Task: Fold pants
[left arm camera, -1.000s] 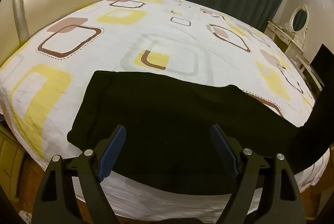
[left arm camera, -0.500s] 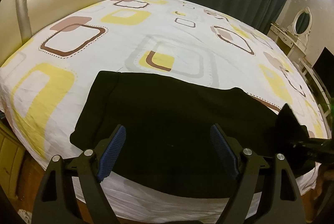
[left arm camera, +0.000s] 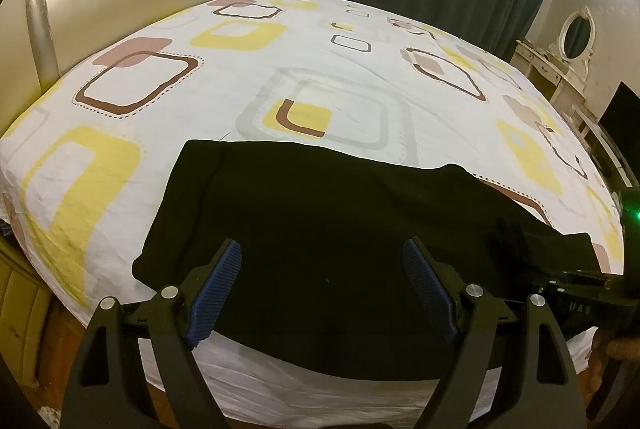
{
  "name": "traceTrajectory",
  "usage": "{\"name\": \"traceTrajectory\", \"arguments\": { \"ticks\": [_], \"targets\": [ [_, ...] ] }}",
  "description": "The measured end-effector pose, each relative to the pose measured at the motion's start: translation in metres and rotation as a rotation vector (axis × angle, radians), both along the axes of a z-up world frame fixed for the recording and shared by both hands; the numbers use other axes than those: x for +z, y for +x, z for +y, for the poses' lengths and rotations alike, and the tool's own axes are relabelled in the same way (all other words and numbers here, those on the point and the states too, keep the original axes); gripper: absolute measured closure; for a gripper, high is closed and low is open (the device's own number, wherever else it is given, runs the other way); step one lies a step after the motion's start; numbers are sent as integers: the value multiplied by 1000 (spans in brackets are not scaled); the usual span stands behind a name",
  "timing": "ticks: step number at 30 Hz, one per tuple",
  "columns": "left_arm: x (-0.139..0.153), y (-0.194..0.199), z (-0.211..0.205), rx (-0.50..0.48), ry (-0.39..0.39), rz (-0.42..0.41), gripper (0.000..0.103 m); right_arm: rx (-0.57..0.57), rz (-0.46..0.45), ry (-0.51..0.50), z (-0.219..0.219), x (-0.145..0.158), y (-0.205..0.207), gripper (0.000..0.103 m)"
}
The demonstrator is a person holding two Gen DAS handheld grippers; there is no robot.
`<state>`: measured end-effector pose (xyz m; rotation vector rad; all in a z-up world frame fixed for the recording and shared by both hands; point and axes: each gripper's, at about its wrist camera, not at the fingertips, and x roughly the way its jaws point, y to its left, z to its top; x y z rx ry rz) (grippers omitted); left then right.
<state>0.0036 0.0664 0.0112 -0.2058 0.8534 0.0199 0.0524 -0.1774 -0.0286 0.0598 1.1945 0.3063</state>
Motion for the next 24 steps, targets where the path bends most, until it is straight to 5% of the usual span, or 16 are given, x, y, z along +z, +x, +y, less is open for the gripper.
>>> {"name": "traceTrajectory", "arguments": {
  "ticks": [13,18,24],
  "targets": [
    [-4,2,-1,-6,8,12,21,31,-9,11,24,-7,-10,57],
    [-5,1,-3,-15,14,11,21,46,-15,32,27,-16,-11,44],
    [-7,0,-9,-40,41,2,21,50,-95,245,-17,27,-16,42]
  ]
}}
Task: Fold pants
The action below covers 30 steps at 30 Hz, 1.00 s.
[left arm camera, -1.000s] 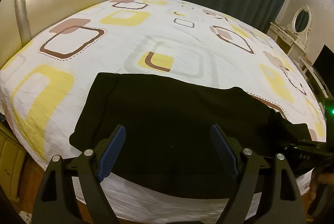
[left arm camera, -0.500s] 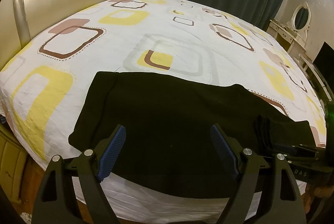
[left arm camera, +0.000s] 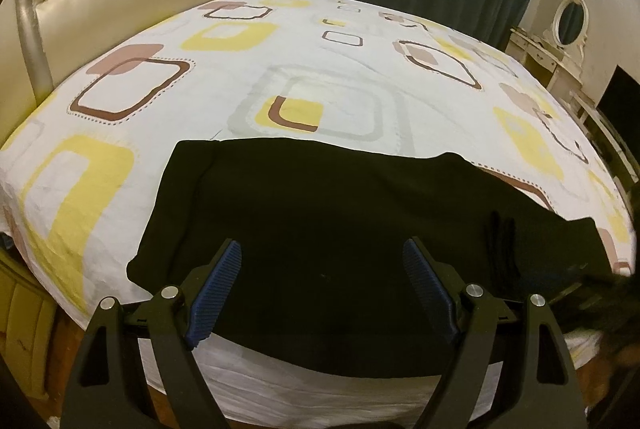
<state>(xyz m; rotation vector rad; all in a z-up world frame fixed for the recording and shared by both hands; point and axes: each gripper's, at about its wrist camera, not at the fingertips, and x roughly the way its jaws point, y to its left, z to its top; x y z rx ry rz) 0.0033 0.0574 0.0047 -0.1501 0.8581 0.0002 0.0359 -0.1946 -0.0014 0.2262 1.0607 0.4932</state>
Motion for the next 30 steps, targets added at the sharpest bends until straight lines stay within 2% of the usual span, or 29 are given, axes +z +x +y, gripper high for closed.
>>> {"name": "traceTrajectory", "arguments": {
  "ticks": [2,5,8,11,13,15,18,20,21,22,23,24,27,30],
  "targets": [
    [-1,1,-2,-7,3,2,21,-28,-41,39,-28,19,-2,42],
    [-2,1,-7,-16,2,7,21,-129,-104,67,-93,48,-2,38],
    [-2,1,-12,-30,7,9,21,-252,-138,51,-155,54,2,33],
    [-1,0,-17,-42,18,3,21,-371,-98,51,-212,33,9,33],
    [0,-1,-20,-49,20,-2,21,-426,-38,75,-244,8,16,33],
    [1,-1,-22,-55,23,-4,21,-452,35,169,-264,-20,23,33],
    [0,-1,-24,-62,33,-4,21,-464,98,315,-276,-52,26,34],
    [0,0,-25,-66,38,0,21,-466,134,388,-280,-68,28,42],
    [-1,0,-25,-68,42,3,21,-462,151,414,-279,-74,31,58],
    [-1,0,-26,-68,45,4,21,-465,169,438,-280,-82,33,65],
    [-1,0,-26,-68,46,4,21,-472,175,434,-278,-85,34,68],
    [-2,0,-26,-68,46,4,21,-474,181,425,-278,-89,36,75],
    [-3,1,-26,-59,46,12,21,-487,195,442,-279,-101,37,80],
    [-4,0,-27,-61,47,17,21,-492,207,495,-283,-110,38,80]
  ]
}}
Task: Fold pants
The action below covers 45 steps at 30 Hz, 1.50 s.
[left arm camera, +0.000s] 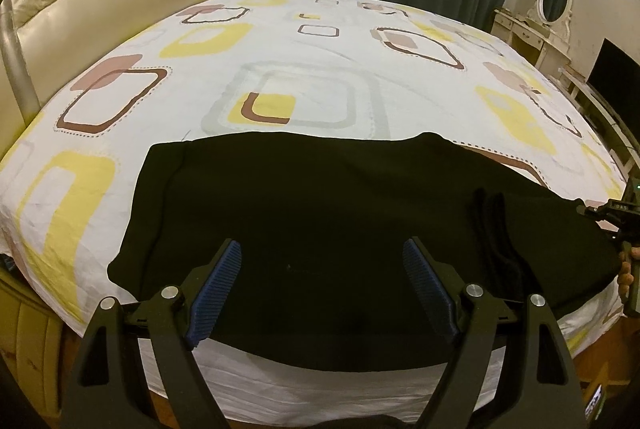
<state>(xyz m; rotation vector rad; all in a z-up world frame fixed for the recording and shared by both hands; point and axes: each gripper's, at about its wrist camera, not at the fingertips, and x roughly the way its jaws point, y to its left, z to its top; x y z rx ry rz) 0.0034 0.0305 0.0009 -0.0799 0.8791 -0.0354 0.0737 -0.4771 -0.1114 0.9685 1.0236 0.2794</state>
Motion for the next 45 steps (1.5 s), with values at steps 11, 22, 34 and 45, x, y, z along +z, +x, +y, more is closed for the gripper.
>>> {"name": "traceTrajectory", "arguments": {
  "ticks": [11,22,34,45],
  "targets": [
    [0,-2,1,3,-7,1,21,35,-3,103,-15,9,-66,66],
    [1,-2,-3,-12,13,-7,21,88,39,51,-18,7,-109,76],
    [-1,-1,-3,-12,20,-4,21,62,46,-13,-11,14,-112,77],
    [-2,-2,-1,-10,4,0,21,64,-136,-45,33,85,-103,53]
  ]
}}
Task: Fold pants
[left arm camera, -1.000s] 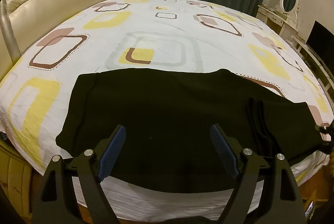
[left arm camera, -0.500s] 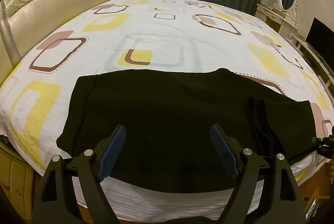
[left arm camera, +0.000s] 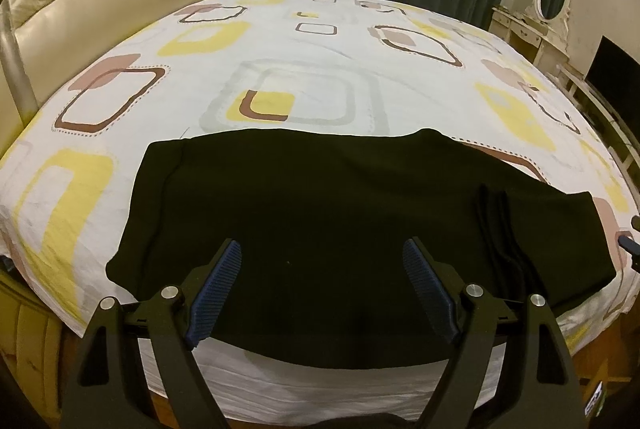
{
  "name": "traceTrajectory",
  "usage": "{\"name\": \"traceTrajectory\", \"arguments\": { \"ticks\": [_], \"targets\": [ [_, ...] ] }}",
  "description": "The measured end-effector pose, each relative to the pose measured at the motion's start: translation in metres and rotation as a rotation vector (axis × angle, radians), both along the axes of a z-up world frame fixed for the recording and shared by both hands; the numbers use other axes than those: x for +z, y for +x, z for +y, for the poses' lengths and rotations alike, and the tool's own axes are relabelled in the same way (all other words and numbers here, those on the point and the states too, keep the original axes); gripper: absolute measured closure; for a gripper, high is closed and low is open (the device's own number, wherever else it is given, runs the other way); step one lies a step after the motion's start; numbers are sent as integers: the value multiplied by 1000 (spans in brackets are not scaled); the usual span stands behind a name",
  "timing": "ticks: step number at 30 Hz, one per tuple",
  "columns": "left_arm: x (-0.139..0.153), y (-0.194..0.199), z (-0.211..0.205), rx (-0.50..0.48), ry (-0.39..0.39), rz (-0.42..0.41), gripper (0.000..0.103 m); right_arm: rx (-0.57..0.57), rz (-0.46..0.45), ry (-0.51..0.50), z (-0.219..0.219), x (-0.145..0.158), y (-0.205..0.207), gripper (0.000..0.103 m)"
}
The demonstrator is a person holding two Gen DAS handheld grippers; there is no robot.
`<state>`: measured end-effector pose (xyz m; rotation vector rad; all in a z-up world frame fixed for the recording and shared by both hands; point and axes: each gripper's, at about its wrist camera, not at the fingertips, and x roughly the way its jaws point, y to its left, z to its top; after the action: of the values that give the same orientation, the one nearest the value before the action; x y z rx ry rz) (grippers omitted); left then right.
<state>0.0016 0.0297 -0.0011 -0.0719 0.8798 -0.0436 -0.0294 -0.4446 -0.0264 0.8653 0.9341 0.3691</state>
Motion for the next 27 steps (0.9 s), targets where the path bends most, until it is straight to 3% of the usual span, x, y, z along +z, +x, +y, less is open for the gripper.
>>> {"name": "traceTrajectory", "arguments": {
  "ticks": [3,6,11,15,18,19,23,27],
  "targets": [
    [1,-1,2,0,1,-4,21,44,49,14,20,-17,11,53],
    [-1,0,5,4,-11,1,21,68,112,-37,27,-35,16,53],
    [-3,4,17,13,-84,39,21,79,121,-65,32,-39,19,53],
    [6,10,51,43,-233,55,21,85,115,-50,29,-42,17,53],
    [10,15,96,59,-399,73,21,86,113,-37,30,-43,17,53],
    [9,16,110,72,-421,76,21,85,113,-31,29,-44,17,53],
    [-6,23,170,147,-389,100,21,87,111,-23,28,-44,16,52],
    [-29,36,196,122,-424,173,21,85,110,-15,27,-45,16,52]
  ]
}}
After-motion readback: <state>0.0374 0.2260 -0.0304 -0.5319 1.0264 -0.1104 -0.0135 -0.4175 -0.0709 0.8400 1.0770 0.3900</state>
